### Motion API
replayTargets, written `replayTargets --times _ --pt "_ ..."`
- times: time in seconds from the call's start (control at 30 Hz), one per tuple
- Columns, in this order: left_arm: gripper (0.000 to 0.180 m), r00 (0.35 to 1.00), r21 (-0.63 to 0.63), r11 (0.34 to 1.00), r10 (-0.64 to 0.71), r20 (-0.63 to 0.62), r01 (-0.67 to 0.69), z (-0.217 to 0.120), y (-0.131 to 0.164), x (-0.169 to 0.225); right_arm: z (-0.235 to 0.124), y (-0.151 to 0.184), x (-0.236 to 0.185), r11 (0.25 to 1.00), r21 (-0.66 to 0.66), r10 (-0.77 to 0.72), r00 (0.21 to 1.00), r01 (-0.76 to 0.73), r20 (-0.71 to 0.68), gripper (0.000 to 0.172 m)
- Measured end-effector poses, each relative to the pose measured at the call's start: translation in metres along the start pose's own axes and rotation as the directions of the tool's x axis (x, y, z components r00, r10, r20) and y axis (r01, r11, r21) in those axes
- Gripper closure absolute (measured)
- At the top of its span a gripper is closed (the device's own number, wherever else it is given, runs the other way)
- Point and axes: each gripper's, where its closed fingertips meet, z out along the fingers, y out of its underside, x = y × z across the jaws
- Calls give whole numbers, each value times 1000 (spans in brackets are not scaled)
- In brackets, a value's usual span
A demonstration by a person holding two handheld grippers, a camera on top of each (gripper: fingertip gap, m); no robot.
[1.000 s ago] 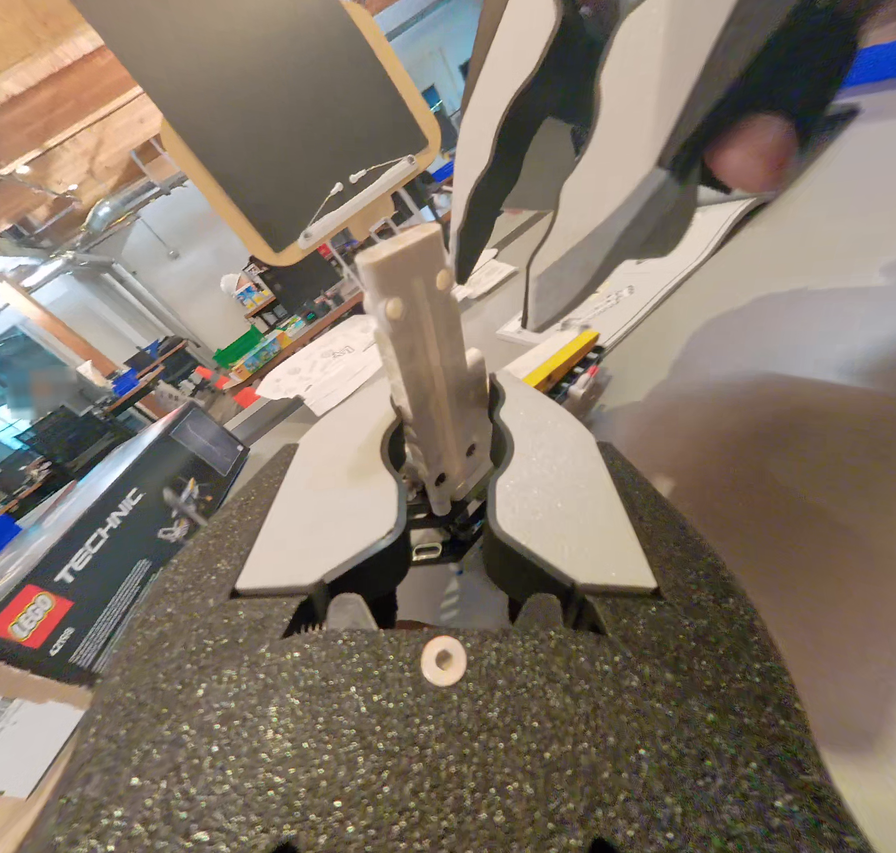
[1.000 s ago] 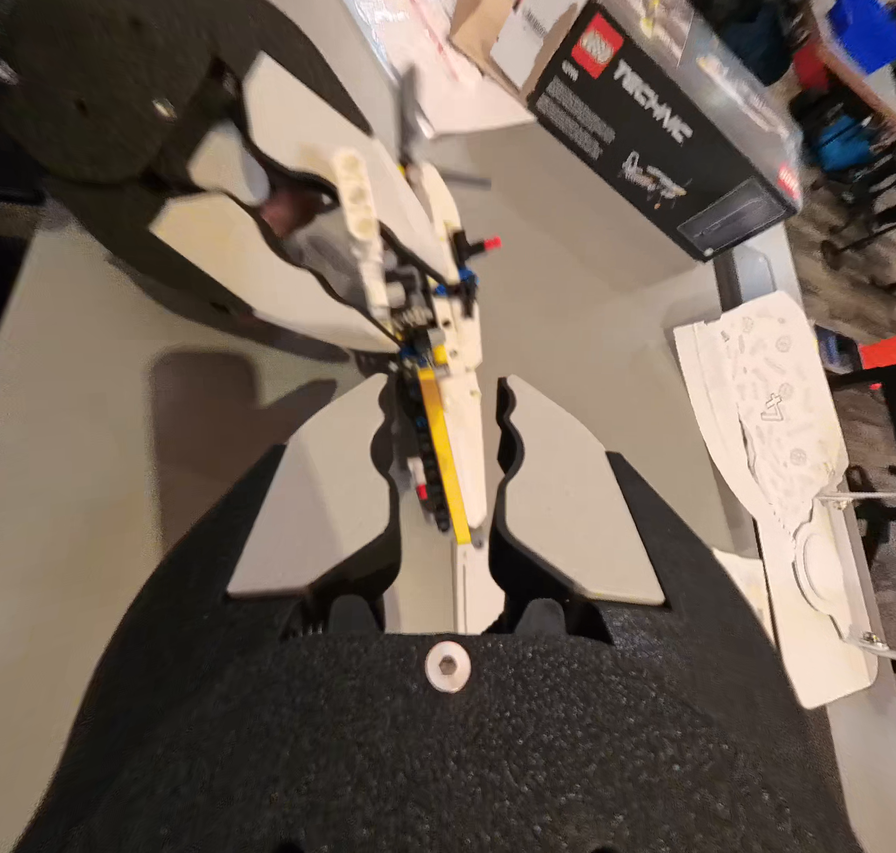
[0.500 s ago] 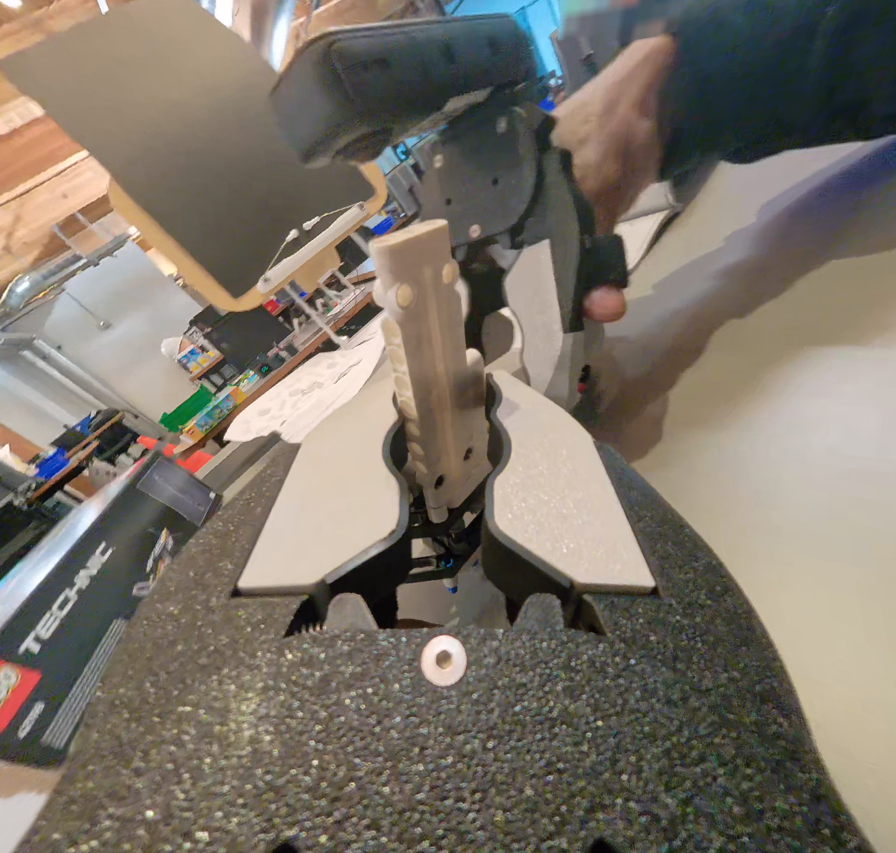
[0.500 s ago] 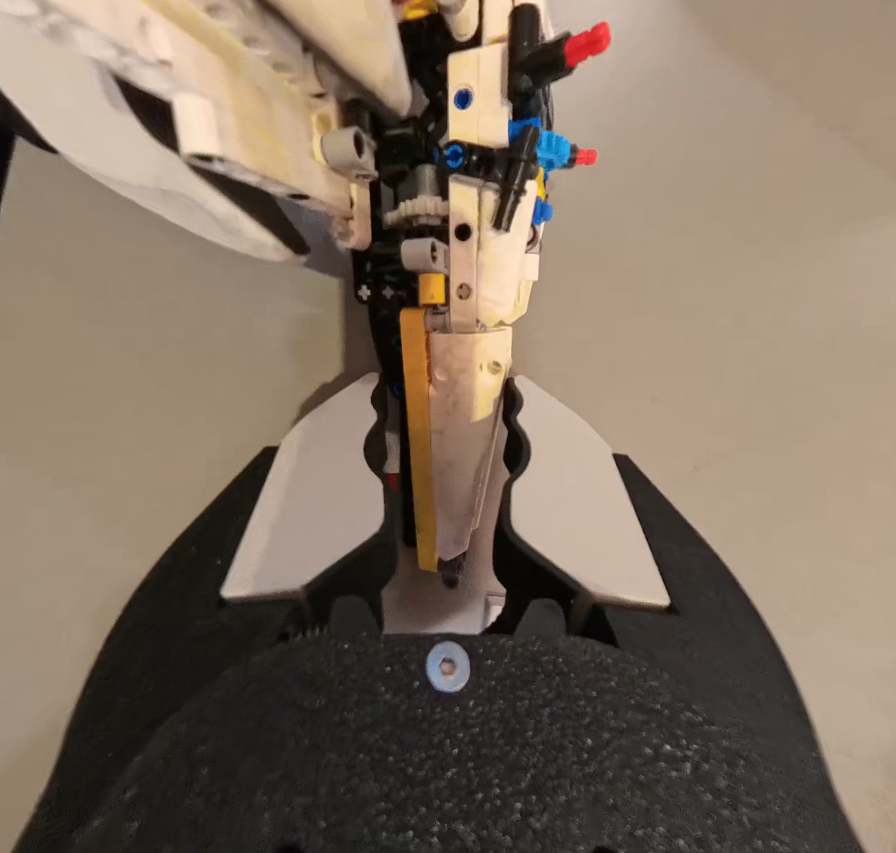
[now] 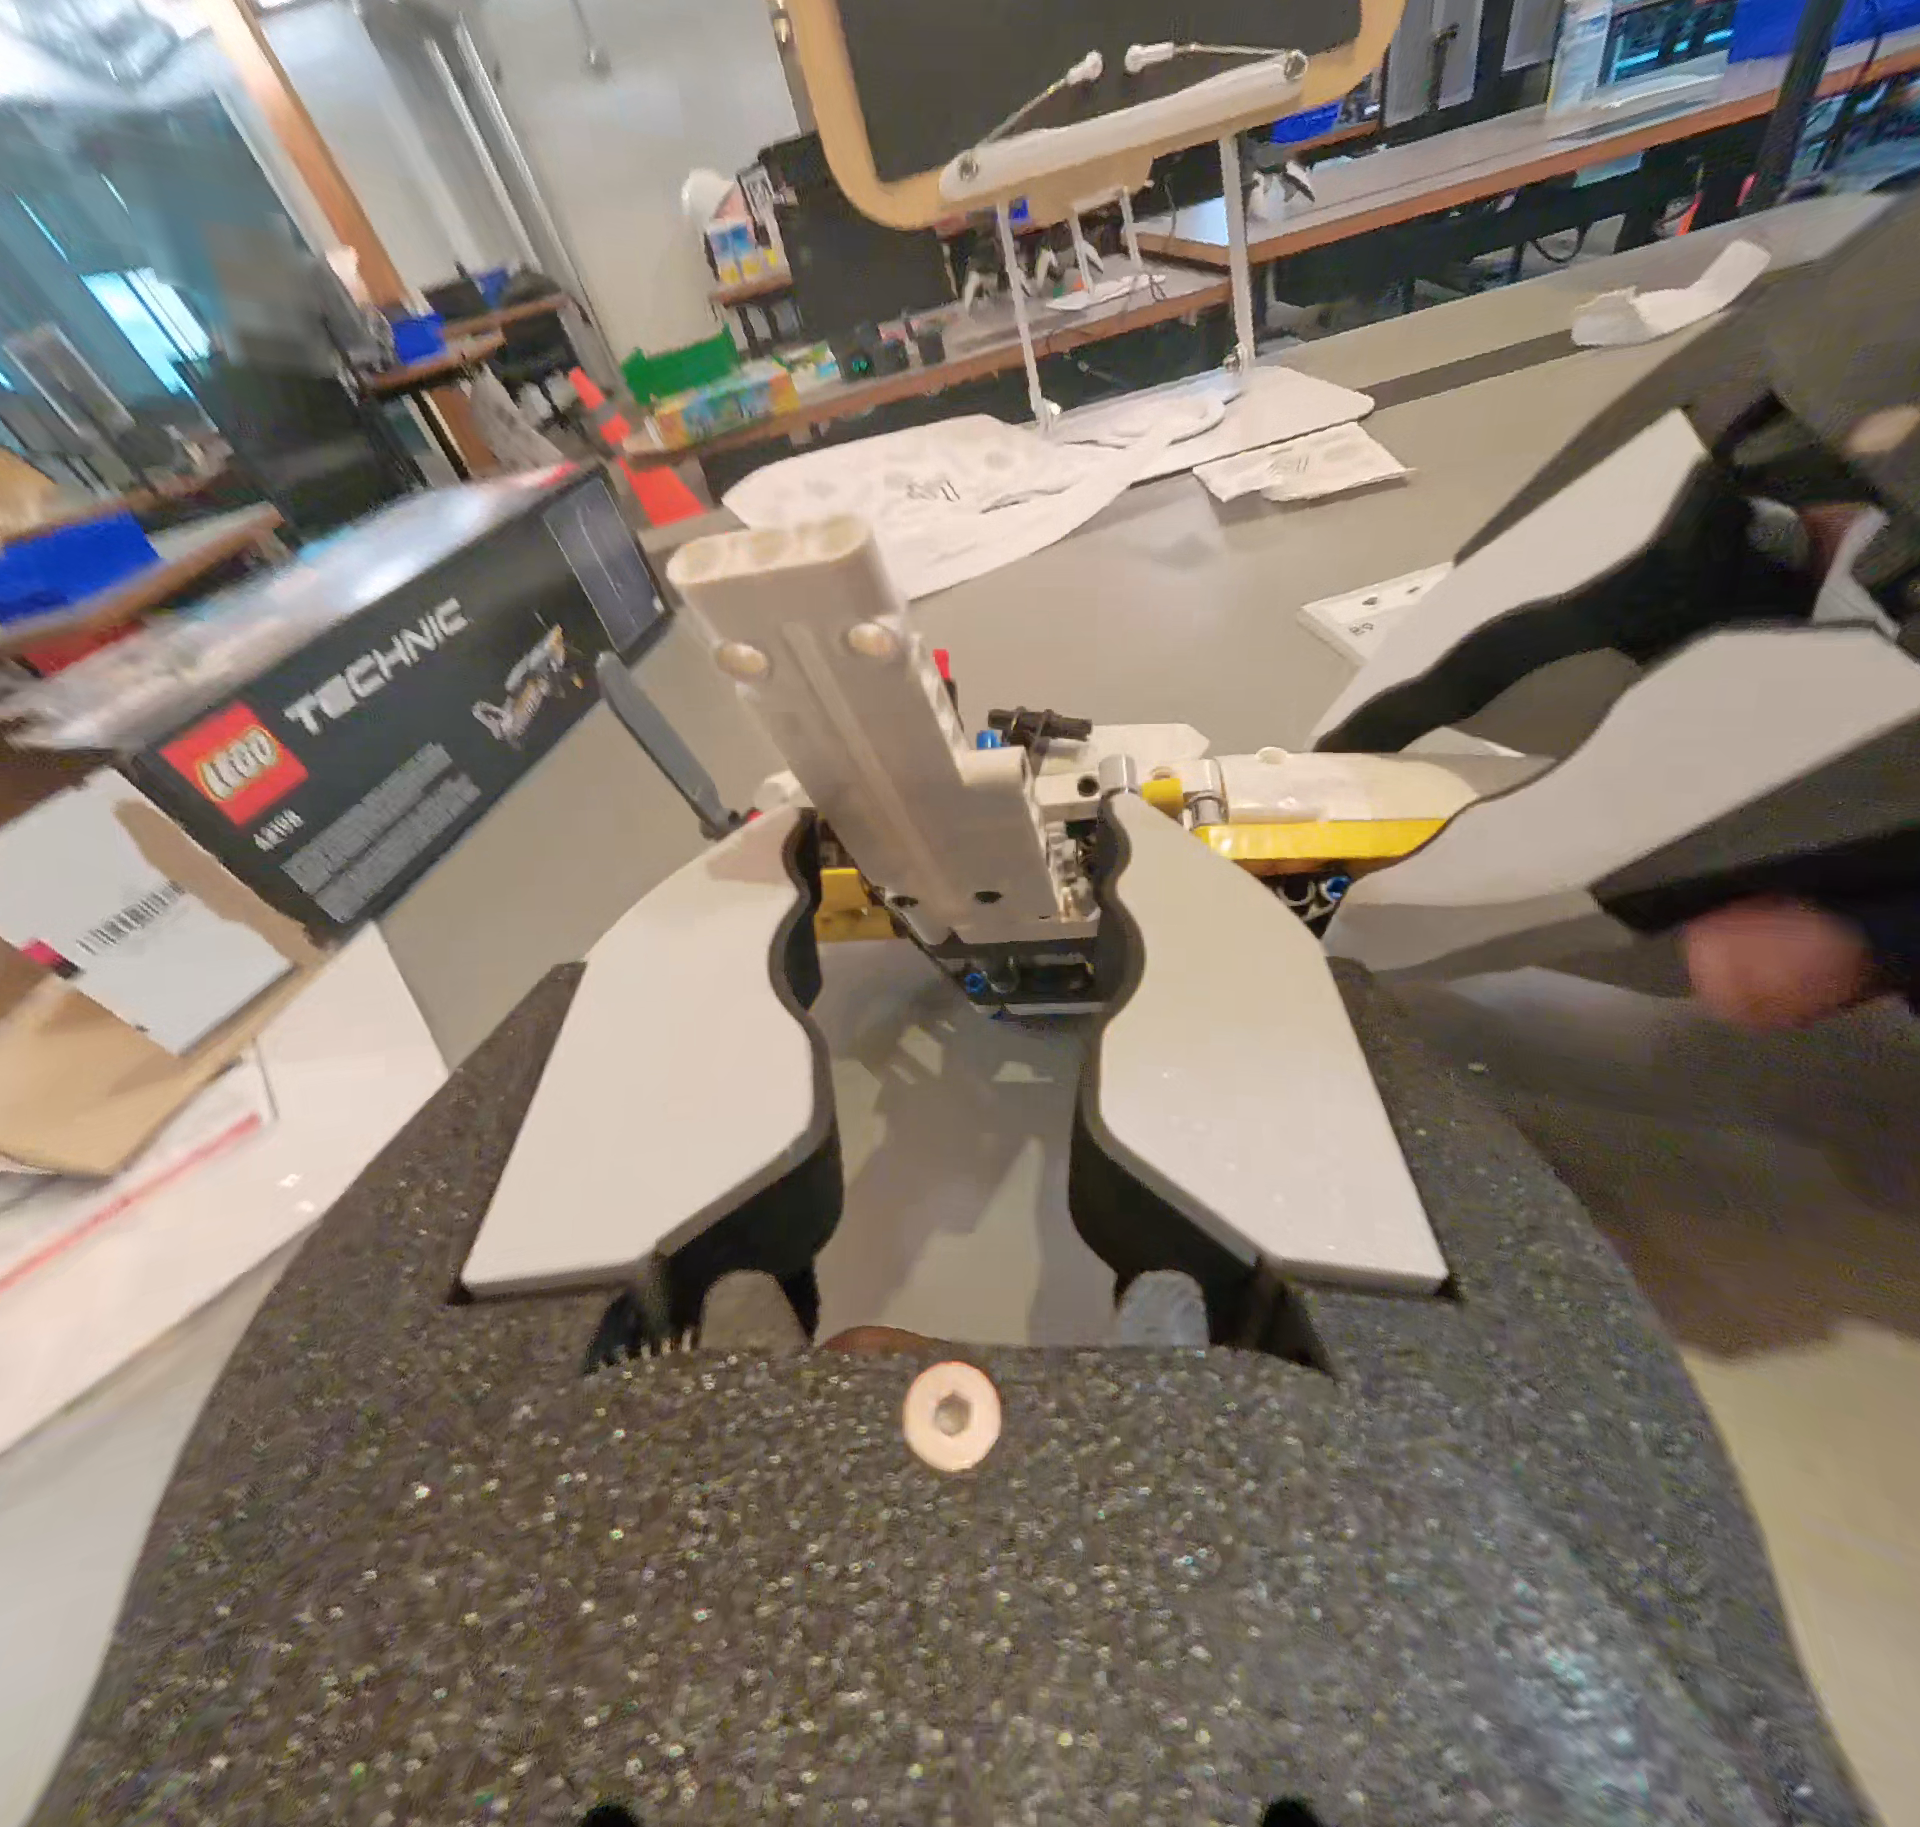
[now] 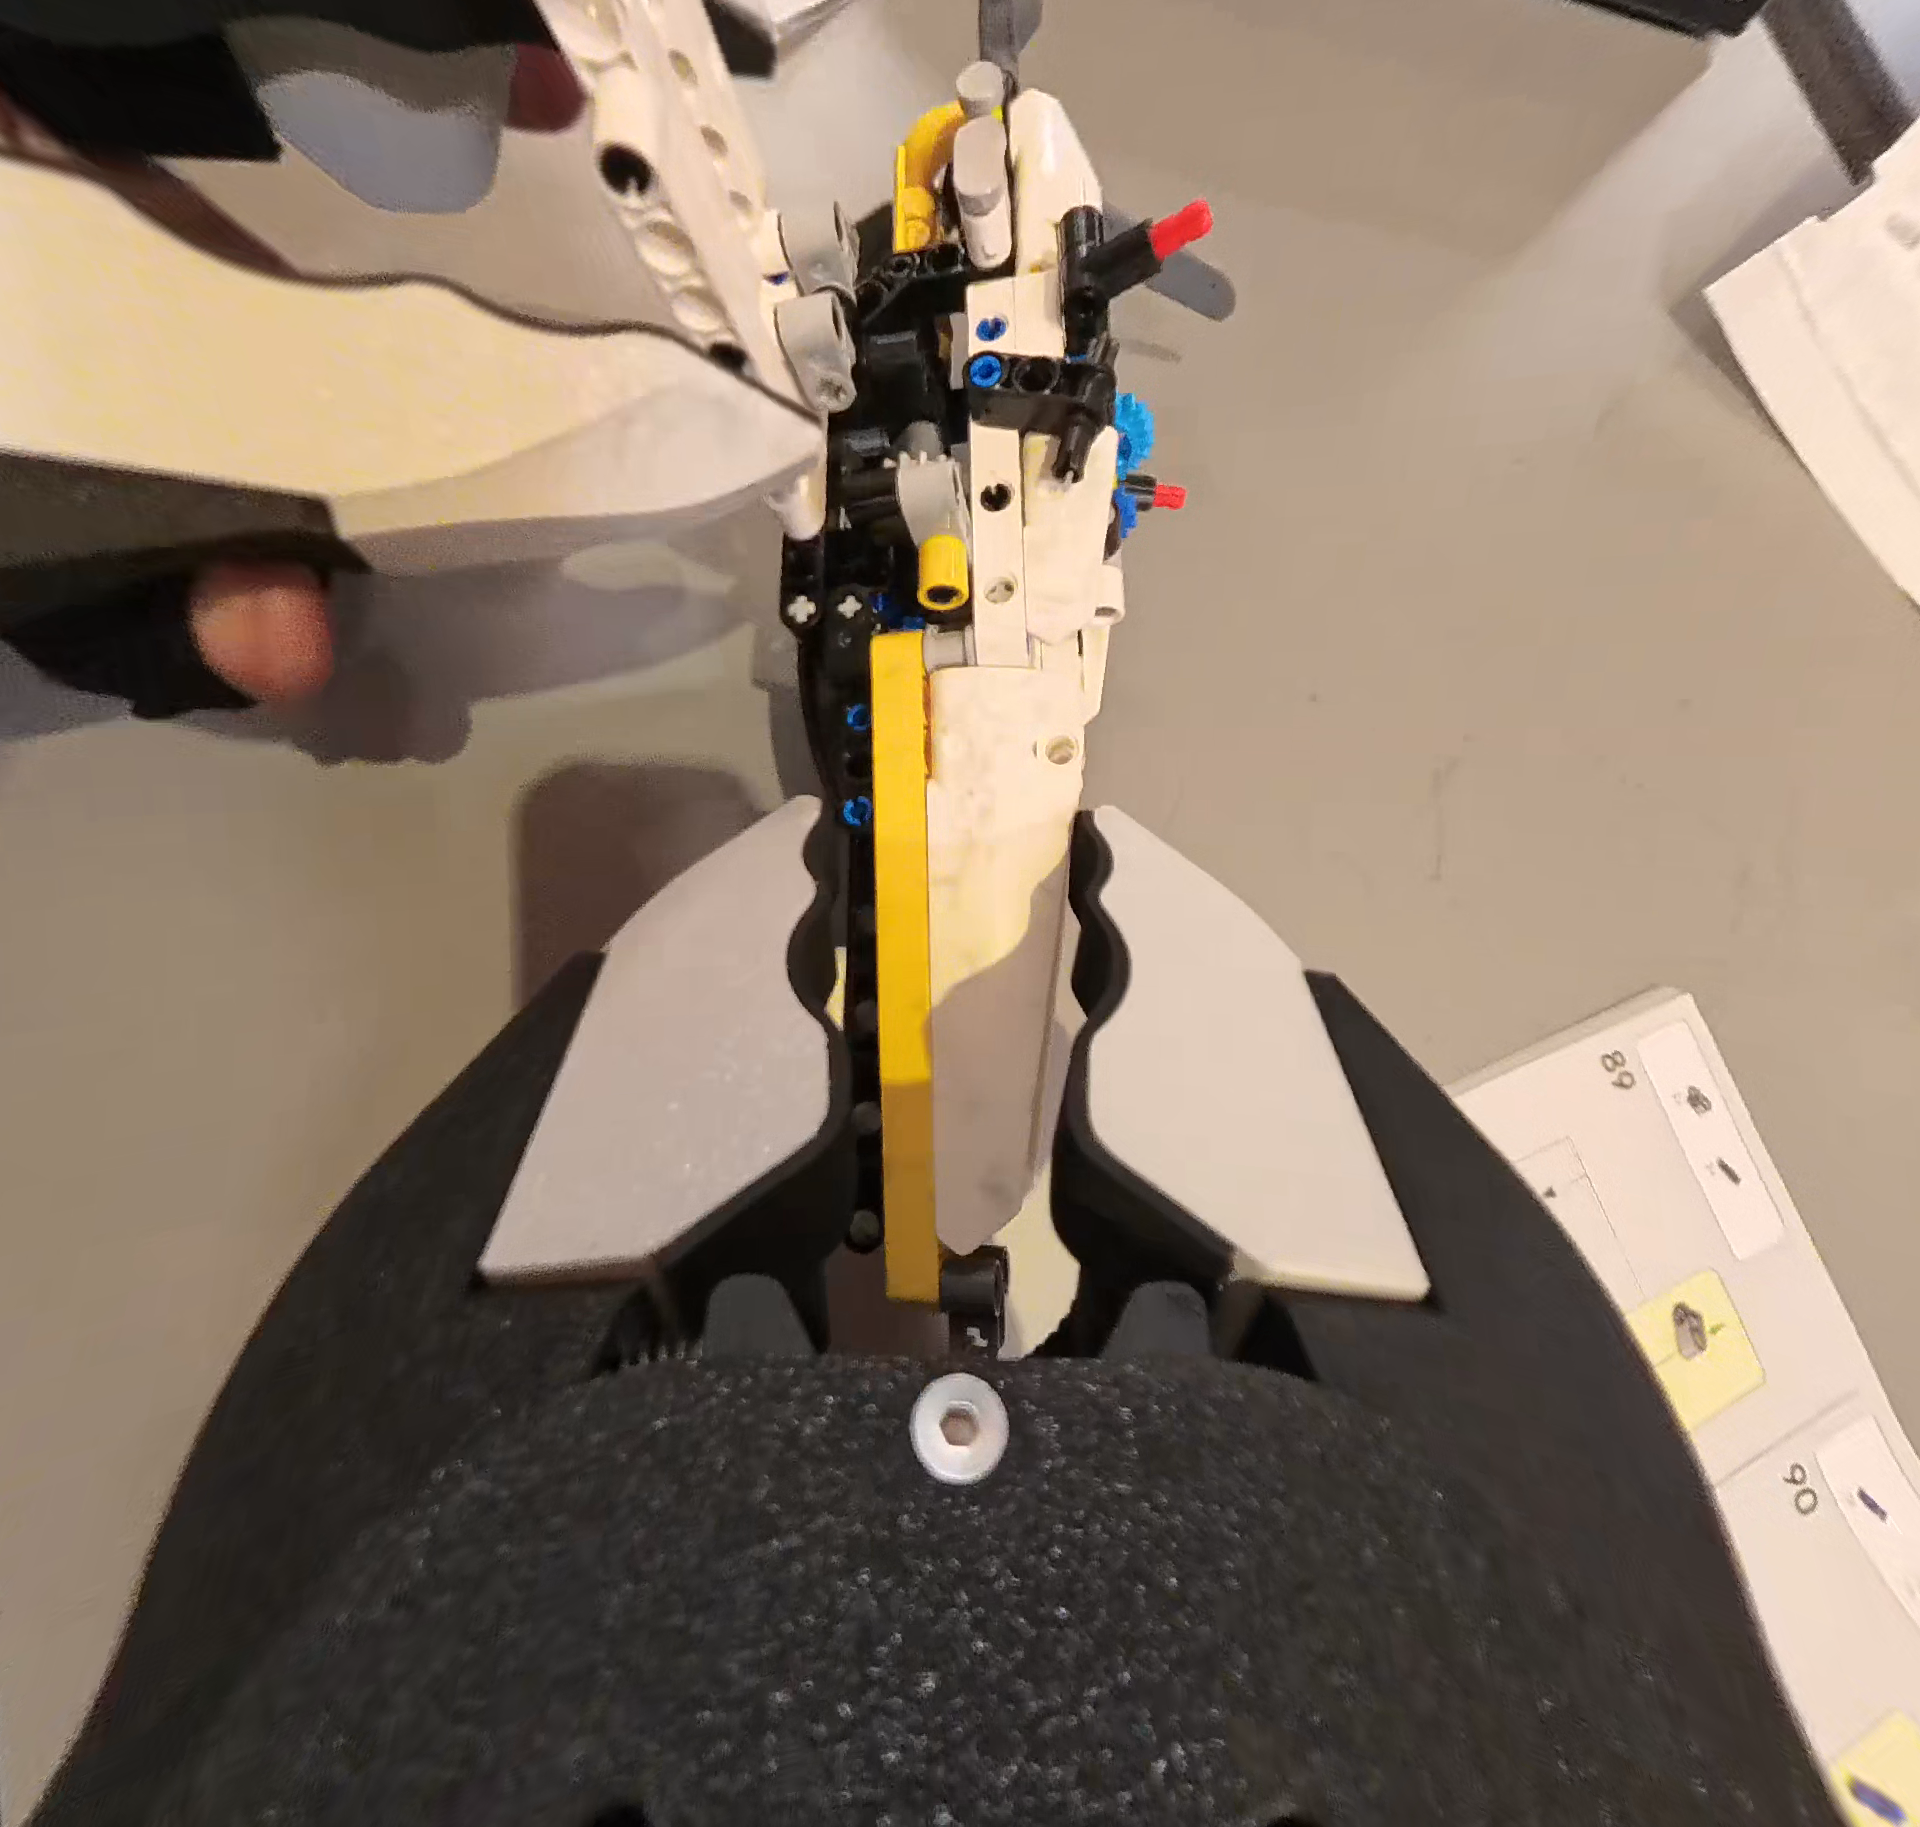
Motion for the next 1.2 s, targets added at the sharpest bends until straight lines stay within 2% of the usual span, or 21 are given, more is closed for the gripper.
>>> replayTargets --times 0.17,0.3,0.4,0.5,0.63,0.8,0.9,1.0,1.2 --pt "138 996 8 999 -47 -75 47 0 0 -2 -4 2 -6 998 43 -33 997 37 -77 131" --pt "139 979 105 993 66 -195 -46 -4 -7 5 -8 6 -17 993 52 -105 993 107 -50 129" --pt "141 939 233 967 172 -296 -103 -10 -14 12 -21 1 -27 973 107 -205 979 203 9 129" --pt "141 883 305 944 247 -399 -127 -15 -15 16 -40 -16 -25 931 206 -315 949 302 31 132" --pt "141 786 330 942 249 -566 -61 -18 -14 18 -48 -37 -21 892 301 -393 907 337 149 135" --pt "141 571 379 925 305 -762 11 -34 -14 27 -27 -66 -33 858 391 -462 830 332 311 131" --pt "141 459 381 923 316 -830 54 -43 -12 30 -12 -74 -46 853 409 -482 790 325 378 131" --pt "141 417 394 917 332 -846 69 -46 -12 31 -4 -70 -58 849 410 -499 759 332 419 132" --pt "141 327 401 909 349 -878 109 -47 -15 37 0 -70 -60 855 436 -478 749 279 459 132"
